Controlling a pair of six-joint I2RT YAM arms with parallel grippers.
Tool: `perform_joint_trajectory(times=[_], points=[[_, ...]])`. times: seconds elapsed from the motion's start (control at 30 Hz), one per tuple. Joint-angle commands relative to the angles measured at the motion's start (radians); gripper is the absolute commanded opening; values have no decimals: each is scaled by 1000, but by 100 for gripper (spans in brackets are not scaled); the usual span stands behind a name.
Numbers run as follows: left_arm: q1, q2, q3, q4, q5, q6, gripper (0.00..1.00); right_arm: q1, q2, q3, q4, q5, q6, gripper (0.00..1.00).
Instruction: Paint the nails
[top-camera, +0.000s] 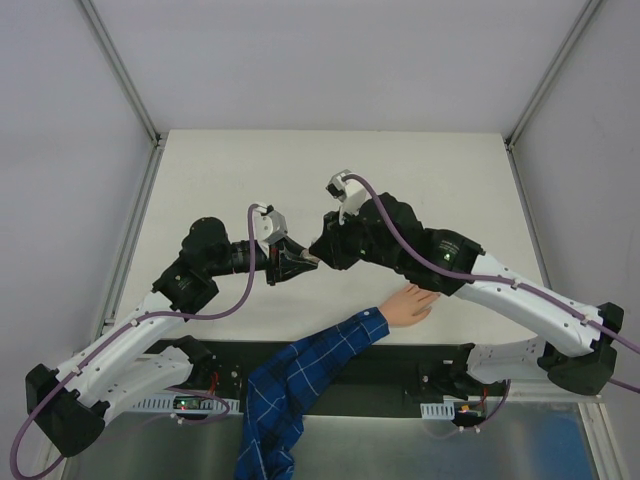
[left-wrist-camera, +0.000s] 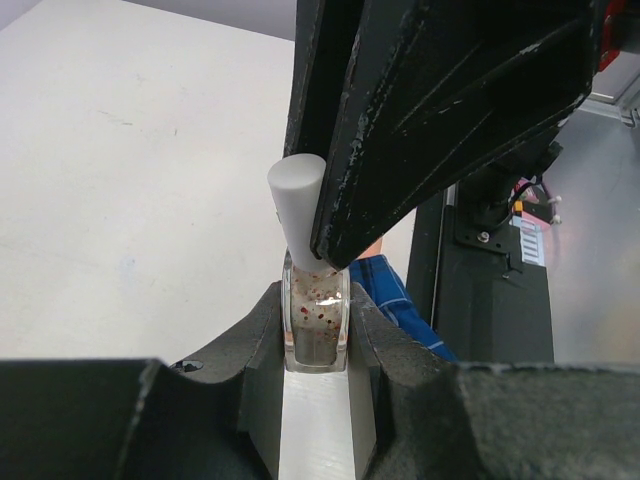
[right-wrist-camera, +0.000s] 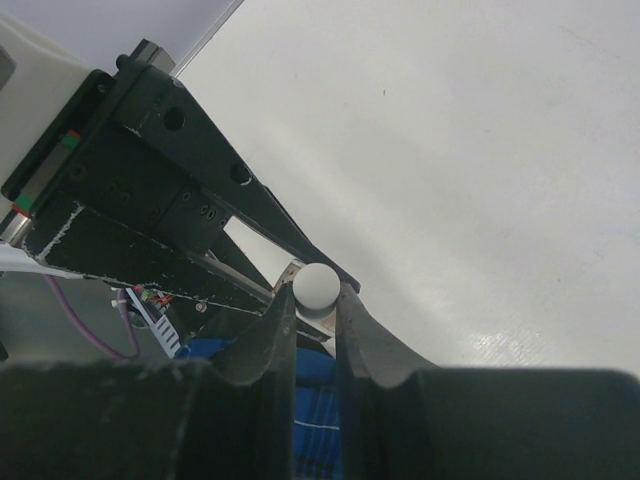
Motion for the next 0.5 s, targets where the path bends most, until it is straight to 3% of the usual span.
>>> perform_joint_trajectory(times=[0.0, 0.47], points=[[-6, -1, 53, 20, 63, 21, 0, -21, -30, 8, 29, -20, -61, 1], [-6, 22, 66, 20, 185, 15, 0, -91, -119, -114, 159, -191, -119, 1]])
